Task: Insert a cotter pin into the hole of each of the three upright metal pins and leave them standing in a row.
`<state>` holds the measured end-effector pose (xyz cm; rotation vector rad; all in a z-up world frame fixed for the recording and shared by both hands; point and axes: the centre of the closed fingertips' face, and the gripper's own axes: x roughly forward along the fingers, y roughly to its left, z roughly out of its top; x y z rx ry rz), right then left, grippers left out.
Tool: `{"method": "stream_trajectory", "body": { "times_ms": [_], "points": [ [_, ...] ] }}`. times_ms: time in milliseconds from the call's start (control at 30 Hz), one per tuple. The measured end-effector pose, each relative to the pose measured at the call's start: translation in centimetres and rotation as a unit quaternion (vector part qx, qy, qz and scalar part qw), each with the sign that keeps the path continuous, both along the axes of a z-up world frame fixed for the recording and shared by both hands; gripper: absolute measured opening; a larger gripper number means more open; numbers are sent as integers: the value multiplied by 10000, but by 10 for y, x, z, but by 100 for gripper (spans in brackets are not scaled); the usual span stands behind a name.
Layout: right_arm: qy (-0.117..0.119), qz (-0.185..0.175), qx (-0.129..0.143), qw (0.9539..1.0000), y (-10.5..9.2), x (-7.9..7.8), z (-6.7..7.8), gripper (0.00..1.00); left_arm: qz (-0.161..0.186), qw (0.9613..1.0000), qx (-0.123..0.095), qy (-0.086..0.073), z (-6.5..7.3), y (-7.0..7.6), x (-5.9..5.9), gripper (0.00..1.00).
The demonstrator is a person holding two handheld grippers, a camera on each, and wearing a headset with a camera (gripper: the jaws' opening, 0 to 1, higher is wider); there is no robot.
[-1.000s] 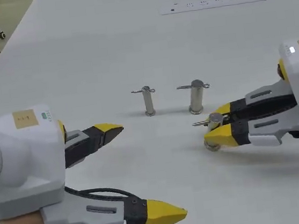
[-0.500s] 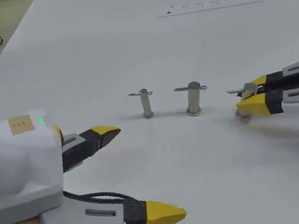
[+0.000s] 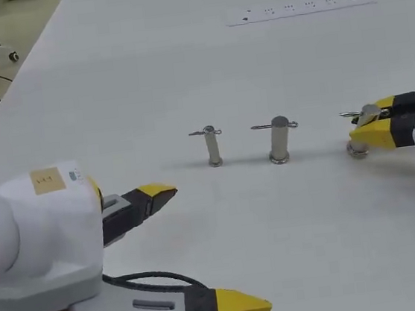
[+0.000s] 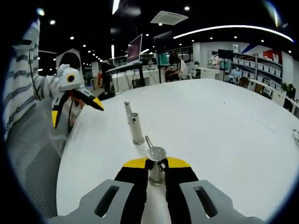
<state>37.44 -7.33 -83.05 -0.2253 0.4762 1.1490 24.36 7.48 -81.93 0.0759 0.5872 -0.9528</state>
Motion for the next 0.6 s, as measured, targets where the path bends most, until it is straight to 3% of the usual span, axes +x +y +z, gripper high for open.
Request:
{"method": "stream_trajectory", "body": {
  "times_ms": [200,600],
  "points": [
    [-28,206,-54,9998,1,1,-2,13,133,9999,1,105,-3,2,0,99],
    [-16,283,123,9995,7,5,-1,14,43,10000,59,35,2,-3,2,98]
  ]
}}
